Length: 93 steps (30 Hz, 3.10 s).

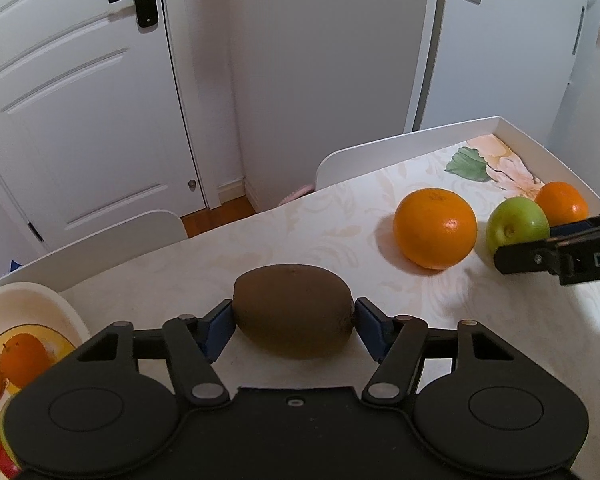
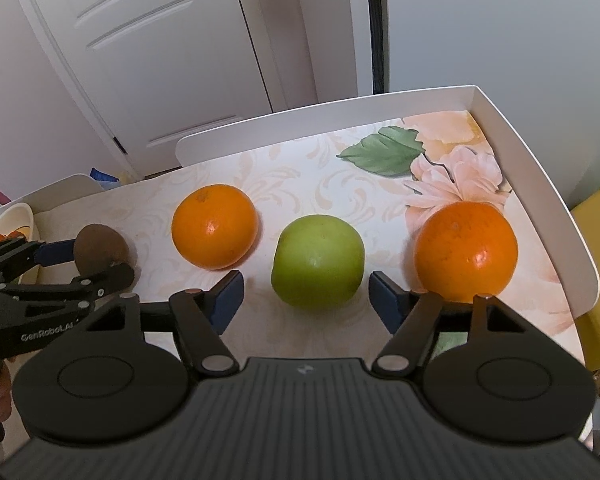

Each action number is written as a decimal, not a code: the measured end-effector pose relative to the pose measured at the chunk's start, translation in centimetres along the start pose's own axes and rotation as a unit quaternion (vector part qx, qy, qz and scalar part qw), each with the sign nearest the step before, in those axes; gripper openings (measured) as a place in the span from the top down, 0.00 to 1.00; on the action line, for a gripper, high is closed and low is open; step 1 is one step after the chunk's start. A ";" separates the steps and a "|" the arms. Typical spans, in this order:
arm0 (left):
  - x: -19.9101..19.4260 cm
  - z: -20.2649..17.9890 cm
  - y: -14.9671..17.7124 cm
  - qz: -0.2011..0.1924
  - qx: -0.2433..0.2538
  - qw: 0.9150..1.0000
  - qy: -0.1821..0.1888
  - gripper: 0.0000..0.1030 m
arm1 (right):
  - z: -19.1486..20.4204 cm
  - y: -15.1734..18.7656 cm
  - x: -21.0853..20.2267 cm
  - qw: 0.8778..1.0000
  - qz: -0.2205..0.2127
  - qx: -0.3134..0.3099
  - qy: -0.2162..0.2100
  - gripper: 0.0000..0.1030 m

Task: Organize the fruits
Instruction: 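Grasp the brown kiwi with the left tool while the right tool grasps the green apple, then carry the kiwi and green apple into the bowl and open both tools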

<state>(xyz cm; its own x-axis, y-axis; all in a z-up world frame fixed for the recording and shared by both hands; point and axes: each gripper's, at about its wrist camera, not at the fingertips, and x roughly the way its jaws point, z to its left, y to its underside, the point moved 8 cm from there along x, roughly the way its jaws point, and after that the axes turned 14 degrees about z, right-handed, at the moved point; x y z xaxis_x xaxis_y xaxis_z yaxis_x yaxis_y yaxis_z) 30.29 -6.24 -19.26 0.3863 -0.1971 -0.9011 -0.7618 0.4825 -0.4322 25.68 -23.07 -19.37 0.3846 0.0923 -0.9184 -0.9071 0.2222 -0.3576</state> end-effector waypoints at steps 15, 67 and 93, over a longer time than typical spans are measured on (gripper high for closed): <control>-1.1 -0.6 1.3 -0.001 -0.015 1.000 -0.012 0.34 | -0.6 -1.1 0.1 1.000 -0.013 -0.011 0.000 0.32; -15.5 11.5 11.4 -0.071 -0.165 0.976 -0.119 0.34 | 23.8 0.8 -6.5 0.971 -0.045 -0.213 -0.102 0.36; -13.7 12.9 11.7 -0.063 -0.147 0.979 -0.125 0.14 | 28.5 -1.6 -4.0 0.962 -0.033 -0.252 -0.103 0.36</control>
<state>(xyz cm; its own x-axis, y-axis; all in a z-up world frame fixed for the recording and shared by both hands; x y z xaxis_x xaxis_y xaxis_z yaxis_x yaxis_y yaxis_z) 22.81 13.06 -11.49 0.5741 -0.0056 -0.8187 -0.8025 0.1944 -0.5641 30.42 3.92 -10.26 0.4223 0.2961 -0.8567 -0.8273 -0.2604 -0.4978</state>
